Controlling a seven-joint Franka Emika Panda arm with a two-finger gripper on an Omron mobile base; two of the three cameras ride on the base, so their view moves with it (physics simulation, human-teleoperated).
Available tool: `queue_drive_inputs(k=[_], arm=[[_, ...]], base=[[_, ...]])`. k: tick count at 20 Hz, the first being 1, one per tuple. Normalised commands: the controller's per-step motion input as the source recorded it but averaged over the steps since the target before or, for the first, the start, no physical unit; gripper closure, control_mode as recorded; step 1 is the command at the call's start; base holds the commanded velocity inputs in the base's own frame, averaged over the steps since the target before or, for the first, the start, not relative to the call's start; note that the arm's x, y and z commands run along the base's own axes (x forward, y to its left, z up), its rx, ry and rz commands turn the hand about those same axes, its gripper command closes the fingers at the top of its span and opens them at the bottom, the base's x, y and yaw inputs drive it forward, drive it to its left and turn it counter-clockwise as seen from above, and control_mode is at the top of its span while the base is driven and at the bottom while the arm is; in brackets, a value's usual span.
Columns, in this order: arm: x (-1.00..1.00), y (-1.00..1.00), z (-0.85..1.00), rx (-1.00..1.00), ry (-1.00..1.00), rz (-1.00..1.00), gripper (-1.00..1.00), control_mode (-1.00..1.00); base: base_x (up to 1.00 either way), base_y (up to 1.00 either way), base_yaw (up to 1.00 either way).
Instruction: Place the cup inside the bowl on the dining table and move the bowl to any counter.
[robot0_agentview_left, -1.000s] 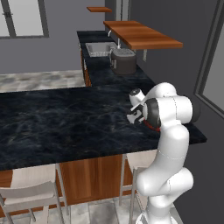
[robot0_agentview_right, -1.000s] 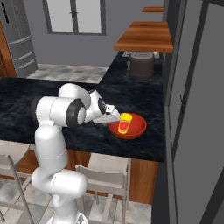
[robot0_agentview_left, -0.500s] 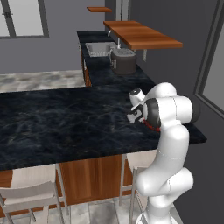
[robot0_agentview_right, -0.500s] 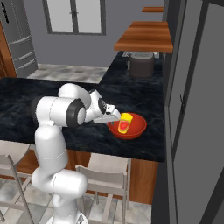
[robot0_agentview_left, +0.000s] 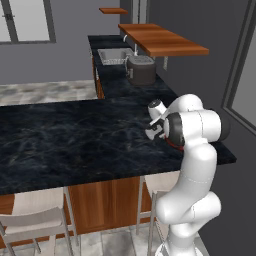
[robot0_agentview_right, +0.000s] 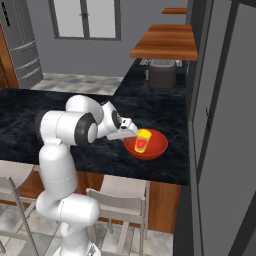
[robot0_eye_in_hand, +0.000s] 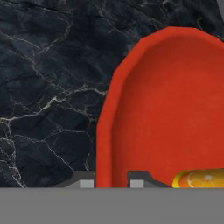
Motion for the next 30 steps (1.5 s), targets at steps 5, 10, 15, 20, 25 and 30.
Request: queue_drive_inputs(k=[5,10,15,20,25,30], arm=[[0.00,0.00,0.12,-0.06,0.03,0.00,1.00,-1.00],[0.00,0.00,0.05,-0.08,0.05,0.00,1.00,-1.00],[0.00,0.00,0.10,-0.08,0.06,0.00,1.00,-1.00],[-0.08,0.01,0.30,-0.02,0.05,0.00,1.00,-1.00],[-0.10,0.05,0.34,0.00,0.05,0.00,1.00,-1.00],[-0.18,0.12,0.26,0.00,0.02,0.00,1.00,-1.00]], base=[[0.00,0.00,0.00],[0.00,0.00,0.00],[0.00,0.00,0.00],[0.00,0.00,0.00],[0.00,0.00,0.00],[0.00,0.00,0.00]])
